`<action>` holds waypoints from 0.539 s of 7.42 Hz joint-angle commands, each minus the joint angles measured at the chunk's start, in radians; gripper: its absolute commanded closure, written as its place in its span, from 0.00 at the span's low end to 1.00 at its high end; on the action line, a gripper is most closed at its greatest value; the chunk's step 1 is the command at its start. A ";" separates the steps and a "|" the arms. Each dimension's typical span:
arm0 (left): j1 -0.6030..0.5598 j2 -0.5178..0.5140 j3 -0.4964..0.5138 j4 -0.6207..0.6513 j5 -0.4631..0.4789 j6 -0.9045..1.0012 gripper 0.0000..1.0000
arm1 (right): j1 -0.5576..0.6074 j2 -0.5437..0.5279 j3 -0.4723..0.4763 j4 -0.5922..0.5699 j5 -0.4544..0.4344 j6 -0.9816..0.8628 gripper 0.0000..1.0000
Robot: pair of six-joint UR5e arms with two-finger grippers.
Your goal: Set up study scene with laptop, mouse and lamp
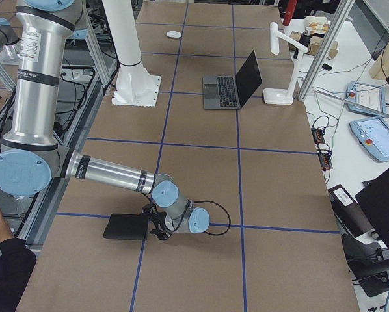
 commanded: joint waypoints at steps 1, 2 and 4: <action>0.000 0.000 -0.006 0.000 0.000 -0.007 0.01 | -0.010 -0.003 -0.021 0.000 0.001 -0.012 0.09; 0.000 0.000 -0.014 0.000 0.002 -0.013 0.01 | -0.015 -0.008 -0.022 0.000 0.001 -0.012 0.09; 0.000 0.000 -0.031 0.002 0.005 -0.028 0.01 | -0.021 -0.018 -0.022 -0.001 0.010 -0.017 0.08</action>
